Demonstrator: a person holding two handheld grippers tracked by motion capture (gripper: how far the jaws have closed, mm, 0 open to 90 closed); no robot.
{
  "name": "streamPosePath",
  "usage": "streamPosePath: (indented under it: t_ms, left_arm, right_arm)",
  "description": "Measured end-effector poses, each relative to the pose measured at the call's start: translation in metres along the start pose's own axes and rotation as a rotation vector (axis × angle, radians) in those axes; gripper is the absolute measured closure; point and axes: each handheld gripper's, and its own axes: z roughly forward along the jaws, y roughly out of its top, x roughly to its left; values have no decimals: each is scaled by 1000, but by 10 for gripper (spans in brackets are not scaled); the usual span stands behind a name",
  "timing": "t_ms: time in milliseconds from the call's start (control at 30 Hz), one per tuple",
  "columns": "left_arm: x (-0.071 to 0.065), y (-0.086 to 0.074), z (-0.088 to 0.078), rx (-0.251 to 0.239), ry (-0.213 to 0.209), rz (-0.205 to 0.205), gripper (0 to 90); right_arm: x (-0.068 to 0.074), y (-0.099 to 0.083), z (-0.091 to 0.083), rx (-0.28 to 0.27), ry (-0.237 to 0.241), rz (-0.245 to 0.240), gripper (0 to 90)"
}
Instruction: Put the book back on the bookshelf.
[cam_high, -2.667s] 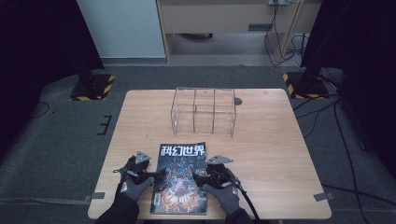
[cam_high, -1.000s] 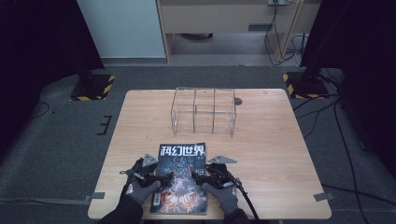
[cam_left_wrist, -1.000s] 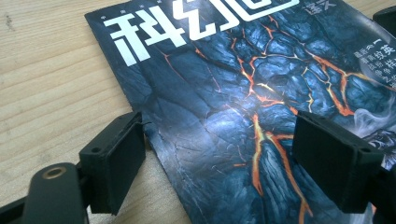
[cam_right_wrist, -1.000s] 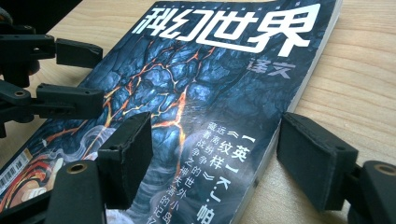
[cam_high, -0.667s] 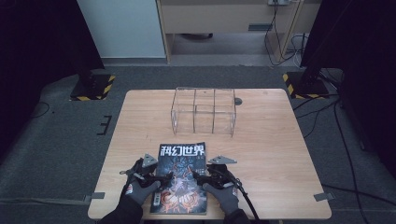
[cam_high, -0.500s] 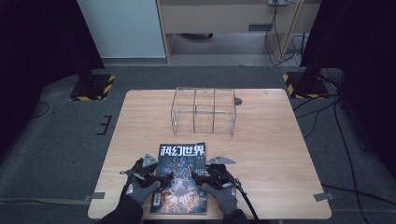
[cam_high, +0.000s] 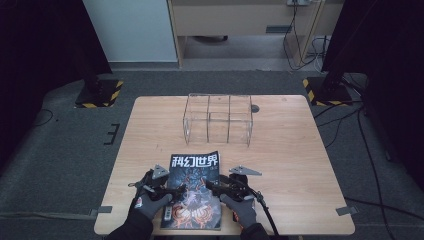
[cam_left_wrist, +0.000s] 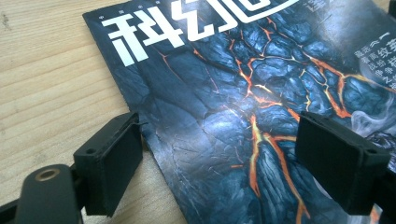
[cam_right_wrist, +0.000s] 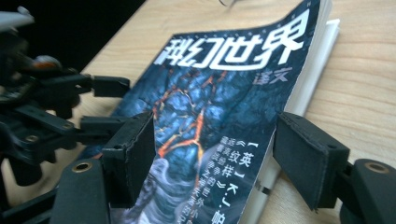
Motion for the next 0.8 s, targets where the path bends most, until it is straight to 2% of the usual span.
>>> streamPosePath:
  t_ms: [133,233,367,633,767,800]
  left_arm:
    - [0,0,0,-1,0,-1,143]
    - [1,0,0,-4,3,-2,143]
    - [2,0,0,-4,5,-1,143]
    - [2,0,0,-5,5,-4,143]
    - [2,0,0,-5,5,-7,142]
    - [2,0,0,-5,6,-6,139]
  right_arm:
    - [0,1,-2,-20,28,-1,301]
    - [1,3,-3,-43,72,0,307]
    - [1,3,-2,-47,93,0,312]
    - [1,1,-1,-23,59,-18,311]
    - [-3,-3,-1,-2,53,-1,311]
    - [-4,-4,-1,-8,60,25,311]
